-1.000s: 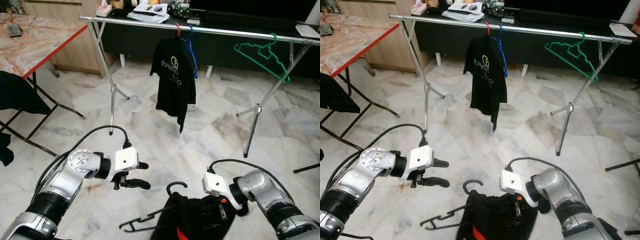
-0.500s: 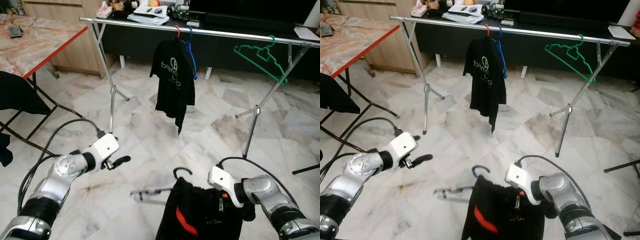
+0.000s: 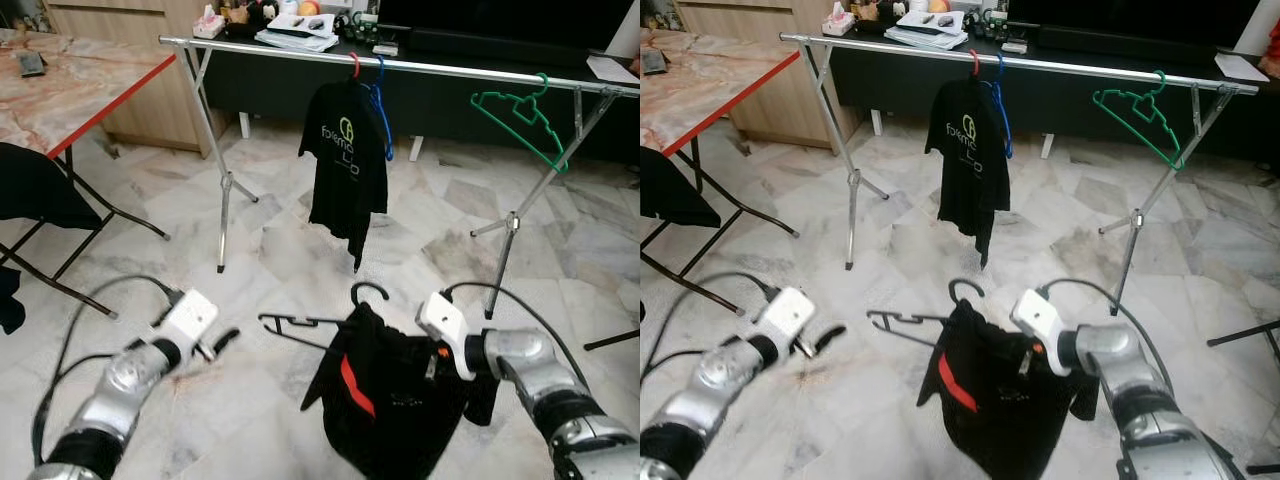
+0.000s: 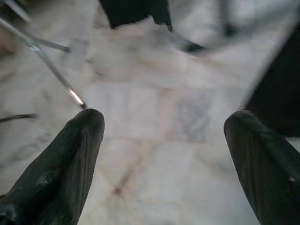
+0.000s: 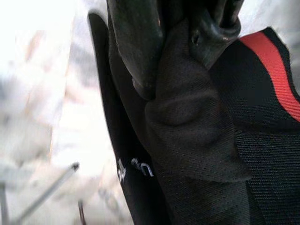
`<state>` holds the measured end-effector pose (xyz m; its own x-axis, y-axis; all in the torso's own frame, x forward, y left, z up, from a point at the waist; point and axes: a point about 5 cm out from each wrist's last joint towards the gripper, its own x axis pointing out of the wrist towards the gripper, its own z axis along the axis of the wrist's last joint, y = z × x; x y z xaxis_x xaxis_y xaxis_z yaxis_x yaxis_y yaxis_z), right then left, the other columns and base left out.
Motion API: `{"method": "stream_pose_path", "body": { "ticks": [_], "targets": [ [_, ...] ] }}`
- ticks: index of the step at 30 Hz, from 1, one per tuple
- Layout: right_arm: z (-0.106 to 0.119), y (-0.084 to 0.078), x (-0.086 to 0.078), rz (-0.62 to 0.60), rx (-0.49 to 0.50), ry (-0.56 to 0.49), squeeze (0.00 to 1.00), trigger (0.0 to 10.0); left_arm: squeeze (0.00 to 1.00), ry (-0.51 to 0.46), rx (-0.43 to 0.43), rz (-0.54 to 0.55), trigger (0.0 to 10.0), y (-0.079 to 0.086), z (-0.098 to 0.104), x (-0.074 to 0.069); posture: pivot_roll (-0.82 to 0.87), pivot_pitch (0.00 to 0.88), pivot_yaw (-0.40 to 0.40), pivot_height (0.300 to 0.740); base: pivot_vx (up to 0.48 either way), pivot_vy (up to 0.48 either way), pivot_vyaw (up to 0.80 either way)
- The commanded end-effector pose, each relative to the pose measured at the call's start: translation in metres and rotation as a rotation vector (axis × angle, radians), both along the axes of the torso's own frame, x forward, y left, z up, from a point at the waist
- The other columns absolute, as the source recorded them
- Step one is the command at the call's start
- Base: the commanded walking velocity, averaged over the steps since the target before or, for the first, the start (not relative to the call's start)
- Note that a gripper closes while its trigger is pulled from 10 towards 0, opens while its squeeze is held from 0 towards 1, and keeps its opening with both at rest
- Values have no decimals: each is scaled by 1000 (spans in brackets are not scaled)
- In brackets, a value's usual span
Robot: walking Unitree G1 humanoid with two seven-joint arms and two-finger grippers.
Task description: Hang hanger
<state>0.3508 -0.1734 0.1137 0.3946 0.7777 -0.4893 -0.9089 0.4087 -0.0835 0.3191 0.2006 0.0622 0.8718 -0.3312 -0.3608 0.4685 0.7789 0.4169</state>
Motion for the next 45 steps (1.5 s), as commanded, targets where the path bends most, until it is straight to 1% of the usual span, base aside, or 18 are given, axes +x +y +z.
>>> {"method": "stream_pose_path", "body": {
  "ticks": [1, 2, 5, 6, 9, 12, 13, 17, 18, 19, 20, 25, 27, 28, 30, 36, 40, 45],
  "targets": [
    [20, 7, 9, 4, 48, -71, 0, 0, 0, 30, 8, 23, 10000, 0, -7, 0, -37, 133, -53, 740, 0, 0, 0],
    [20, 7, 9, 4, 48, -71, 0, 0, 0, 30, 8, 23, 10000, 0, -7, 0, -37, 133, -53, 740, 0, 0, 0],
    [39, 23, 22, -34, 67, -147, 0, 0, 0, 74, 3, 17, 10000, -12, -18, -2, -44, 133, -55, 740, 0, 0, 0],
    [39, 23, 22, -34, 67, -147, 0, 0, 0, 74, 3, 17, 10000, -12, -18, -2, -44, 133, -55, 740, 0, 0, 0],
    [48, 39, 29, -60, 91, -173, 0, 0, 0, 65, -42, -4, 10000, -23, -16, 0, -47, 132, -55, 740, 0, 0, 0],
    [51, 46, 31, -73, 110, -177, 0, 0, 0, 60, -59, -7, 10000, -27, -15, 2, -49, 131, -56, 740, 0, 0, 0],
    [58, 59, 34, -101, 162, -183, 0, 0, 0, 57, -81, 0, 10000, -31, -14, 4, -46, 131, -57, 740, 0, 0, 0],
    [67, 76, 37, -122, 236, -181, 0, 0, 0, 57, -82, 4, 10000, -34, -14, 6, -41, 130, -60, 740, 0, 0, 0],
    [71, 85, 37, -114, 254, -184, 0, 0, 0, 47, -81, 21, 10000, -35, -14, 7, -41, 131, -61, 740, 0, 0, 0],
    [71, 85, 37, -114, 254, -184, 0, 0, 0, 47, -81, 21, 10000, -35, -14, 7, -41, 131, -61, 740, 0, 0, 0],
    [72, 91, 36, -98, 260, -186, 0, 0, 0, 35, -85, 41, 10000, -33, -13, 8, -40, 130, -62, 740, 0, 0, 0],
    [77, 102, 36, -98, 285, -190, 0, 0, 0, -33, -103, 131, 10000, -27, -5, 14, -37, 130, -68, 740, 0, 0, 0],
    [78, 105, 35, -90, 291, -187, 0, 0, 0, -40, -104, 142, 10000, -27, -4, 15, -38, 127, -68, 740, 0, 0, 0],
    [79, 109, 34, -71, 296, -183, 0, 0, 0, -58, -114, 202, 10000, -23, 0, 19, -37, 126, -69, 740, 0, 0, 0],
    [78, 114, 31, -38, 289, -183, 0, 0, 0, -91, -122, 254, 10000, -19, 5, 23, -37, 126, -69, 740, 0, 0, 0],
    [78, 117, 28, -19, 295, -181, 0, 0, 0, -130, -184, 318, 10000, -15, 15, 30, -41, 118, -69, 740, 0, 0, 0],
    [79, 118, 27, -22, 295, -181, 0, 0, 0, -107, -230, 283, 10000, -22, 15, 31, -42, 111, -67, 740, 0, 0, 0],
    [80, 120, 27, -22, 299, -182, 0, 0, 0, -85, -287, 172, 10000, -34, 16, 29, -39, 101, -66, 740, 0, 0, 0]
  ]
}}
